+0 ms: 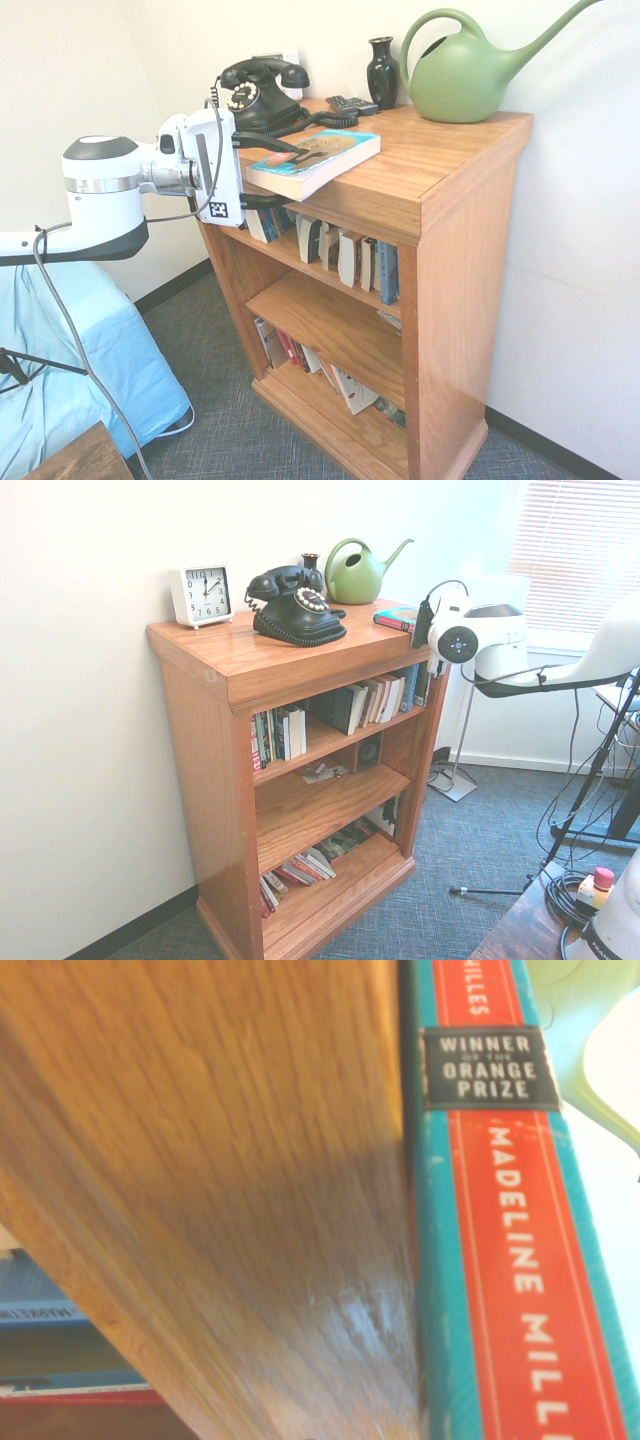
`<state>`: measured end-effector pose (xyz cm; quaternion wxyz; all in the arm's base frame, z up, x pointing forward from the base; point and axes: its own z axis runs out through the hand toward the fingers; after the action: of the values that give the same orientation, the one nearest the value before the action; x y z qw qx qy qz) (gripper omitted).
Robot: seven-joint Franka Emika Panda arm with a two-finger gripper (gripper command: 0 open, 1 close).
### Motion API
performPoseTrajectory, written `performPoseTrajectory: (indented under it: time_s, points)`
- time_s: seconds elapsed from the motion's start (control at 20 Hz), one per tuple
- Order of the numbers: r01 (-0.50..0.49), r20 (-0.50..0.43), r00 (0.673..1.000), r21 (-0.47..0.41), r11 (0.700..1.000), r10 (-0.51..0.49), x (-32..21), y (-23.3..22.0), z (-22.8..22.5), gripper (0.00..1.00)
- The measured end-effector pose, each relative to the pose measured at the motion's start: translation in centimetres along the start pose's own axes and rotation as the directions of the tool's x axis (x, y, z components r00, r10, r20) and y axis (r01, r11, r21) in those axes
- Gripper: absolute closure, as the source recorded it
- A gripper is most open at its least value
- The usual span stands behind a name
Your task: Organize the shelf
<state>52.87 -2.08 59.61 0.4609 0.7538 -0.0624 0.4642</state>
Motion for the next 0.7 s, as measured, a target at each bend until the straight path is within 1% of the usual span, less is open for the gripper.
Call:
performPoseTrajectory:
  time_s: [0.7]
  points:
    - [0.0, -0.001, 1.0, 0.0, 1.0, 0.0, 0.55, -0.55, 0.59, 1.0]
